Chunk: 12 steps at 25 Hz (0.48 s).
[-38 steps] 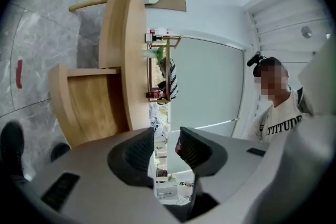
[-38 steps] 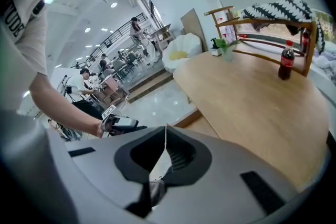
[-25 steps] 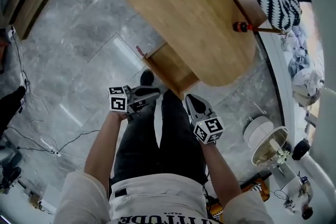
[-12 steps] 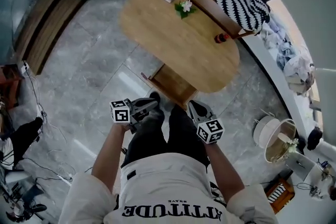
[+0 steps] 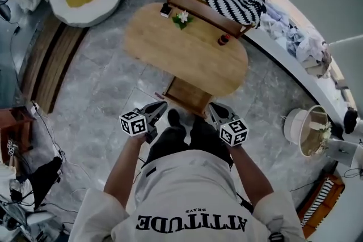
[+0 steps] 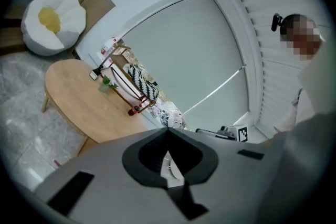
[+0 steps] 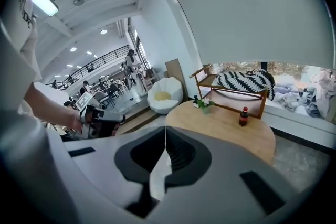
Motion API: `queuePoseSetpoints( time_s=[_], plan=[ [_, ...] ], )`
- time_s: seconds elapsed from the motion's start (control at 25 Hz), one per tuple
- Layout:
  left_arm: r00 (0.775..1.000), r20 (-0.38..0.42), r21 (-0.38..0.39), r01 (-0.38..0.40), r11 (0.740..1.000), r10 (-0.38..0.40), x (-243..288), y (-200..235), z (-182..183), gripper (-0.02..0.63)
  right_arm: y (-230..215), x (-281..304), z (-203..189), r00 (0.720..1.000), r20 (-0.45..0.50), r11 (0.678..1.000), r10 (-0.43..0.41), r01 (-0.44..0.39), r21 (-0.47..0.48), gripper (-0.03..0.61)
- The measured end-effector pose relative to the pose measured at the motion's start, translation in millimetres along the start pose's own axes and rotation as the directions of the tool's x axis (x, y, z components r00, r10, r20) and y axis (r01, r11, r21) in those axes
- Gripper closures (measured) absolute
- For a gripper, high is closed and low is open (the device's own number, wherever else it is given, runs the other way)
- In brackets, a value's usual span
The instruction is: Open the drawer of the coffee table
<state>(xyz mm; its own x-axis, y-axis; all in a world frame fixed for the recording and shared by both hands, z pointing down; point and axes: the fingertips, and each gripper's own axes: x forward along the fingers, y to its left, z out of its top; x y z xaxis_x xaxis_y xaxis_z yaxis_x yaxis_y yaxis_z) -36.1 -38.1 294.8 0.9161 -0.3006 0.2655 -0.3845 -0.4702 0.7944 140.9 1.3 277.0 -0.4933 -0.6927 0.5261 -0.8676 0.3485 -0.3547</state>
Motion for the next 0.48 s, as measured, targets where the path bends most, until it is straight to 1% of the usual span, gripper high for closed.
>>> queuePoseSetpoints(
  time_s=[0.08, 0.2, 0.32, 0.48],
  plan=[
    [1.0, -0.021, 0.067, -0.011, 0.998, 0.012, -2, -9, 4, 0.594, 0, -16, 6, 0.999, 0.026, 1.0, -0.028, 0.028, 0.009, 0.56],
    [0.998, -0.056, 0.163, -0.021, 0.986, 0.03, -4, -21, 7, 0.594, 0, -38, 10, 0.994, 0.064, 0.996, -0.087, 0.086, 0.032, 0.56],
    [0.997, -0.065, 0.228, -0.021, 0.973, 0.037, -3, -34, 10, 0.594, 5, -56, 6, 0.989, 0.081, 0.992, -0.12, 0.118, 0.034, 0.558],
    [0.996, -0.075, 0.315, -0.019, 0.949, 0.045, 4, -55, 10, 0.594, 4, -83, -1, 0.983, 0.101, 0.988, -0.151, 0.149, 0.028, 0.56]
  ],
)
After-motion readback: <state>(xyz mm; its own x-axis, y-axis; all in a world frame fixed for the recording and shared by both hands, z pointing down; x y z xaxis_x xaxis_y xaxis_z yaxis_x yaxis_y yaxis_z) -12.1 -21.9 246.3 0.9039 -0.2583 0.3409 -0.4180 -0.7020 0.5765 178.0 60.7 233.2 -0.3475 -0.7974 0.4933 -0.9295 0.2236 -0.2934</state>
